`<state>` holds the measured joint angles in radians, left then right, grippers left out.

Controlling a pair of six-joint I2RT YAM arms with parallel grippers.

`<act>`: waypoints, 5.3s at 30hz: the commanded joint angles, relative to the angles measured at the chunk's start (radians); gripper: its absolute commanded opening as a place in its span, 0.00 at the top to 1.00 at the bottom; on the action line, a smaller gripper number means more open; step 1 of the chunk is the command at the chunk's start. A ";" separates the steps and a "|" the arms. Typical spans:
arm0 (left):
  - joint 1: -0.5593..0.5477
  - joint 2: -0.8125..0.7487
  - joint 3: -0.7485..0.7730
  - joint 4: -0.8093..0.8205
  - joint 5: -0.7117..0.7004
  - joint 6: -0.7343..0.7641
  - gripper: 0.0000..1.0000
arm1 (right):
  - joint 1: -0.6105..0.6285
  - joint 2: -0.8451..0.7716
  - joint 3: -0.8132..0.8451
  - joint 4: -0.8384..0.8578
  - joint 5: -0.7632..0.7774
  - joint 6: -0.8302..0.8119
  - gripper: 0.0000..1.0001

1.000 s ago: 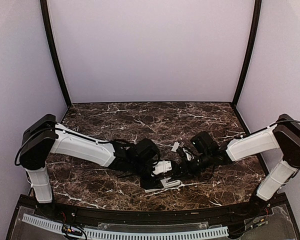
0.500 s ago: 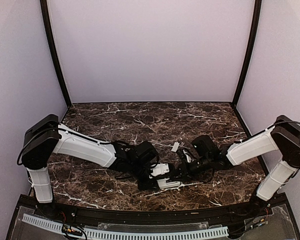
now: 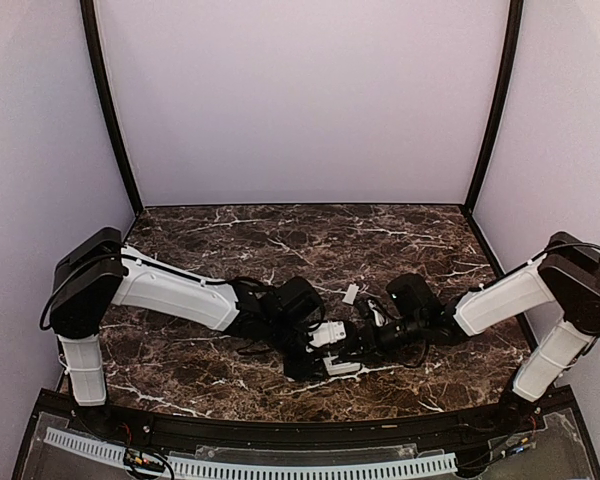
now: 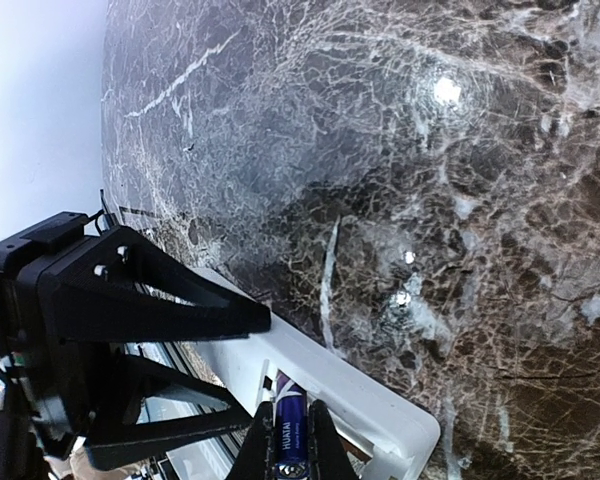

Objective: Load the batteries into the remote control
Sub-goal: Place the battery in the battery compartment.

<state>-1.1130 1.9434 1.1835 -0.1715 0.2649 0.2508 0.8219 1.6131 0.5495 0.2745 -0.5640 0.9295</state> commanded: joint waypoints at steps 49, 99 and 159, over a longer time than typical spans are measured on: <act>-0.006 0.099 0.071 0.003 -0.026 0.067 0.73 | 0.031 0.080 -0.063 -0.095 0.078 0.015 1.00; -0.049 0.143 0.009 -0.115 -0.066 0.155 1.00 | 0.008 -0.028 0.089 -0.315 0.082 -0.099 0.74; -0.004 -0.087 -0.052 -0.138 -0.052 0.078 0.43 | -0.058 -0.068 -0.017 -0.266 0.038 -0.077 1.00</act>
<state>-1.1210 1.8774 1.1683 -0.2745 0.2340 0.3485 0.7654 1.5105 0.5819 0.0345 -0.5655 0.8330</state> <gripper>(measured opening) 0.562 0.064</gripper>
